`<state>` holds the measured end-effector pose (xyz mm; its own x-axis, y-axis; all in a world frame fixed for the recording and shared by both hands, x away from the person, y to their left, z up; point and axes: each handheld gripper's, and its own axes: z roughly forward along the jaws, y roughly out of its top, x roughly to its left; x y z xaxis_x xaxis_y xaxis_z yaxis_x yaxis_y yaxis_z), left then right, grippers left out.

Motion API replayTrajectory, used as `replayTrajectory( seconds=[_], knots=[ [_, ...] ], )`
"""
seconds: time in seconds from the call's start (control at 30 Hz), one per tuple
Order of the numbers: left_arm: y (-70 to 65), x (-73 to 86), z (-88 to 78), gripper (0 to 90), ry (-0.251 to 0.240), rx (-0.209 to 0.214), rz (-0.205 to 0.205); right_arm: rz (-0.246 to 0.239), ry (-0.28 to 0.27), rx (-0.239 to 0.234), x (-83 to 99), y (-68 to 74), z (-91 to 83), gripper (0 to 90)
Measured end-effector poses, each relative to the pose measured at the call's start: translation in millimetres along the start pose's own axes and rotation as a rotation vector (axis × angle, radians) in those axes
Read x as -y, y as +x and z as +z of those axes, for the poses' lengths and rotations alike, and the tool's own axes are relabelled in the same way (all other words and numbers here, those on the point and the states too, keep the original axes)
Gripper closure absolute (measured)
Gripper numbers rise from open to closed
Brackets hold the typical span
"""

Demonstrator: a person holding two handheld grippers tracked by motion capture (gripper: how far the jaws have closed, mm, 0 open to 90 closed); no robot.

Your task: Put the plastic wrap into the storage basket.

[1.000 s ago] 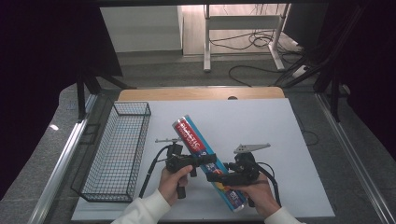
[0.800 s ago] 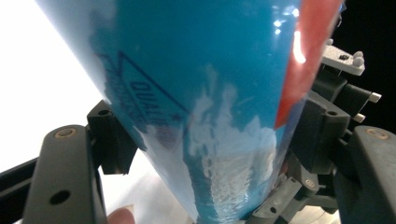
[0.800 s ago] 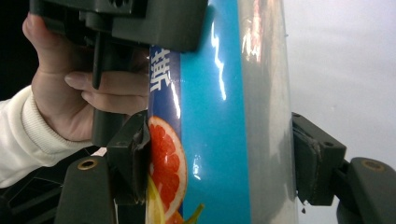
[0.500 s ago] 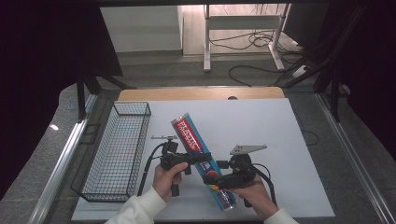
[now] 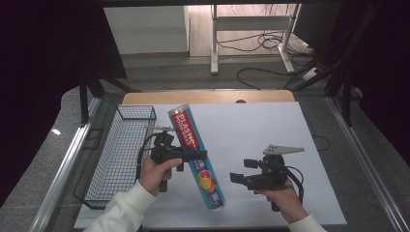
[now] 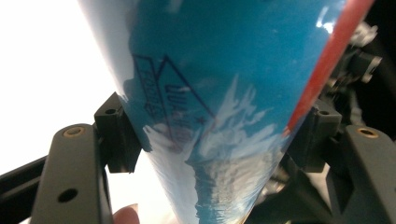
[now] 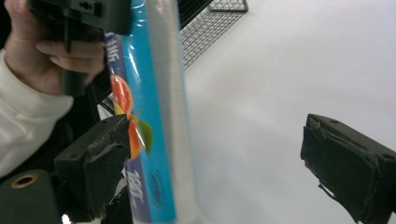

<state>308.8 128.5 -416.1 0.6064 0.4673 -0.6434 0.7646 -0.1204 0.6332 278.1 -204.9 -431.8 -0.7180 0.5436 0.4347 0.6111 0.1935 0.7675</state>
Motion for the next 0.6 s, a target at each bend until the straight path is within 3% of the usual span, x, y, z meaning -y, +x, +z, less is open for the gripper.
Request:
replayTrajectory(
  seconds=[0.13, 0.6],
  knots=[
    [-3.4, -9.6, -8.3, 31.6, 0.057, -0.039, 0.027, 0.021, 0.002, 0.003, 1.2, -5.5, -3.4, 9.5],
    [-13.0, -28.9, -34.6, 31.7, 0.160, -0.154, 0.098, 0.086, 0.036, 0.013, 6.6, -17.3, -3.3, 10.4]
  ],
)
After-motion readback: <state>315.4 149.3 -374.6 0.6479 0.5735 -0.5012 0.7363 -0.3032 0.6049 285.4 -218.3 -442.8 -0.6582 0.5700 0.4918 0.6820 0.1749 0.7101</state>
